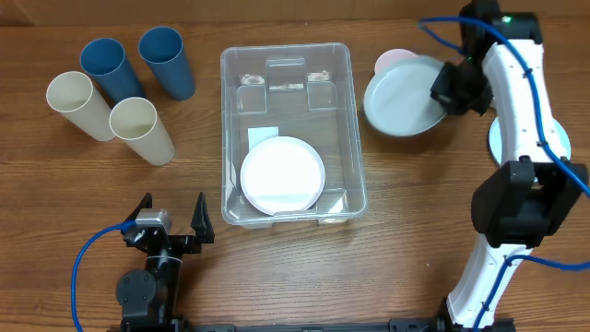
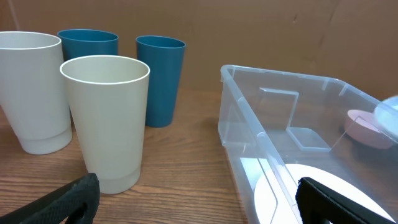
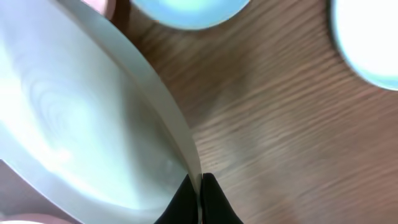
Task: Pack container
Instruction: 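Lift the white plate and lower it into the bin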
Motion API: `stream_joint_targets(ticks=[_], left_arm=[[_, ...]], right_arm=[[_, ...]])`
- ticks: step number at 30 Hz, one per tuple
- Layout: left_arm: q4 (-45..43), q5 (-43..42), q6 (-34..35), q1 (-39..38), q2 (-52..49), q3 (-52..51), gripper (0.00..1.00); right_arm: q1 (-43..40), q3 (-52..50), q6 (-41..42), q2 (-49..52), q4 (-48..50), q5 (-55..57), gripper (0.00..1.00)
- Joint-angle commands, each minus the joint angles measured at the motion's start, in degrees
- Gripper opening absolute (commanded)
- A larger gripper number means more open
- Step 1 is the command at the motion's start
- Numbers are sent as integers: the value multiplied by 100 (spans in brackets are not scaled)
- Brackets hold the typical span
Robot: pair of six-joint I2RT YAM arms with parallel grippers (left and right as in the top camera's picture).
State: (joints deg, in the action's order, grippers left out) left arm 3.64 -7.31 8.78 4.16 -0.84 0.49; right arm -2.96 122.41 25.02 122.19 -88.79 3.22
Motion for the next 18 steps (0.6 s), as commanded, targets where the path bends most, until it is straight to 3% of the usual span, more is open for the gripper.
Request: stream_joint_targets(ticks=[1, 5, 10, 14, 18], left_arm=[[15, 2, -68, 37, 52, -22, 100], [15, 2, -68, 37, 52, -22, 100], [15, 2, -68, 37, 52, -22, 100], [15, 2, -68, 37, 52, -22, 100], [15, 2, -68, 37, 52, -22, 100]], right_arm=[[-153, 981, 11, -251, -221, 236, 4], [-149, 1930, 9, -254, -599, 157, 4], [166, 2284, -398, -284, -826, -387, 4], [942, 2284, -839, -304, -826, -813, 4], [2120, 2033, -1008, -304, -826, -516, 4]])
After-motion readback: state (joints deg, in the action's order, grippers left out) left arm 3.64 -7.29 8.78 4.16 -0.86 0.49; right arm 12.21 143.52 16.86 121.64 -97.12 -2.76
